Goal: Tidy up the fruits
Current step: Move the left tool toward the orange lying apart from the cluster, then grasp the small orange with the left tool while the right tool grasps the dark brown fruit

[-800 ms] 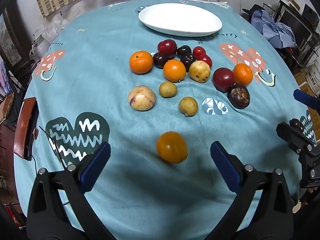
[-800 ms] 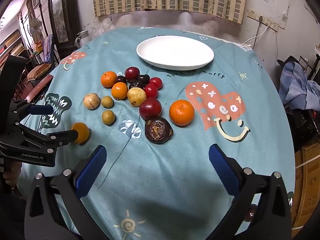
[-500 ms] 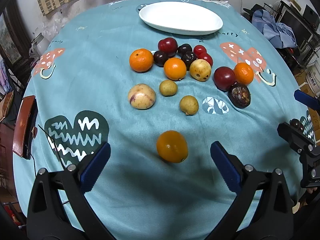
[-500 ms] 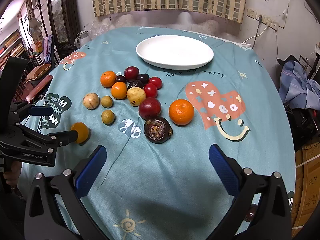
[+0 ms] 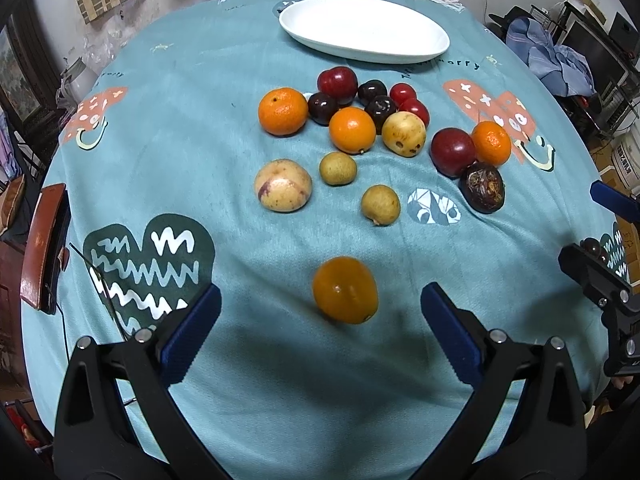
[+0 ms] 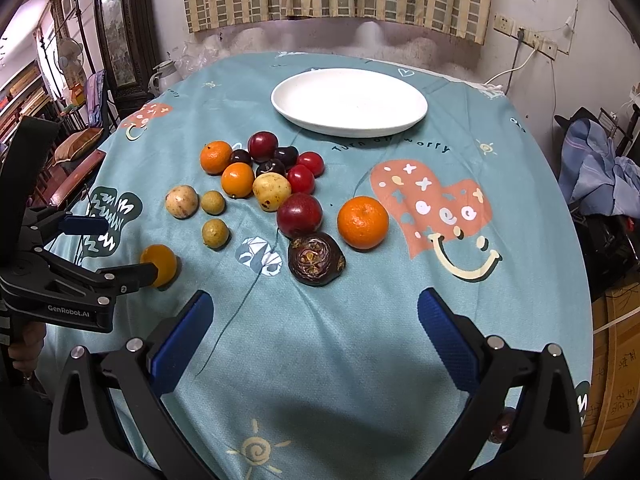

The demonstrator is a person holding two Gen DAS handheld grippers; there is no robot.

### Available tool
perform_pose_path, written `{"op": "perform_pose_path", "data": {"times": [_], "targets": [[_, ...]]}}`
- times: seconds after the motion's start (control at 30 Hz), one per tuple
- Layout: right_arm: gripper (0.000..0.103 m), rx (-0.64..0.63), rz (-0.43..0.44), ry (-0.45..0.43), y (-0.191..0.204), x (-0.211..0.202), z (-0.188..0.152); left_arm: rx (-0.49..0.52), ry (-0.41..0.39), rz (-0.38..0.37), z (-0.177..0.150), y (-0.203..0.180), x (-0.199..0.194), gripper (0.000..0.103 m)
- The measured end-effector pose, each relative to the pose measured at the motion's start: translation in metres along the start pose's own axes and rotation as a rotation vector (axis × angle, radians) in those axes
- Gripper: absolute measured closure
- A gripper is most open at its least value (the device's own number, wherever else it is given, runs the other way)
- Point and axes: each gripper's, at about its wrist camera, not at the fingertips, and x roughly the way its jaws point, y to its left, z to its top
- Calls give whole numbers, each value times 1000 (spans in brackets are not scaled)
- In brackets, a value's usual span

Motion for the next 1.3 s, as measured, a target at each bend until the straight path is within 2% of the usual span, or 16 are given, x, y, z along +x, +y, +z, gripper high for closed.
{"op": "perform_pose_path", "data": {"times": [0.2,0.3,0.4,0.47,0.67,0.83,1.13,1.2,1.3], "targets": [[1,8,5,9,-2,4,-1,-63,36,-60,-1,12,4,2],[1,10,5,10,-3,4,0,-80,42,-49,-1,16,6,2],[1,18,8,12,-5,6,-1,-67,38,-30,-1,13,8,2],[1,20,9,14,-6,6,-1,-65,15,-53,1,10,7,2],[1,24,9,19,-8,9,-1,-49,0,-62,3,5,9,2],[1,28,9,25,-11,11,-2,-43,9,-63,4,2,13,2],[1,49,9,38,-20,14,-5,-23,29,-107,6,-7,21,2],[1,58,9,41,-23,15,-5,-1,19,-128,7,-12,22,5],[1,67,12,43,-26,16,-5,34,19,-156,6,-17,24,15]]}}
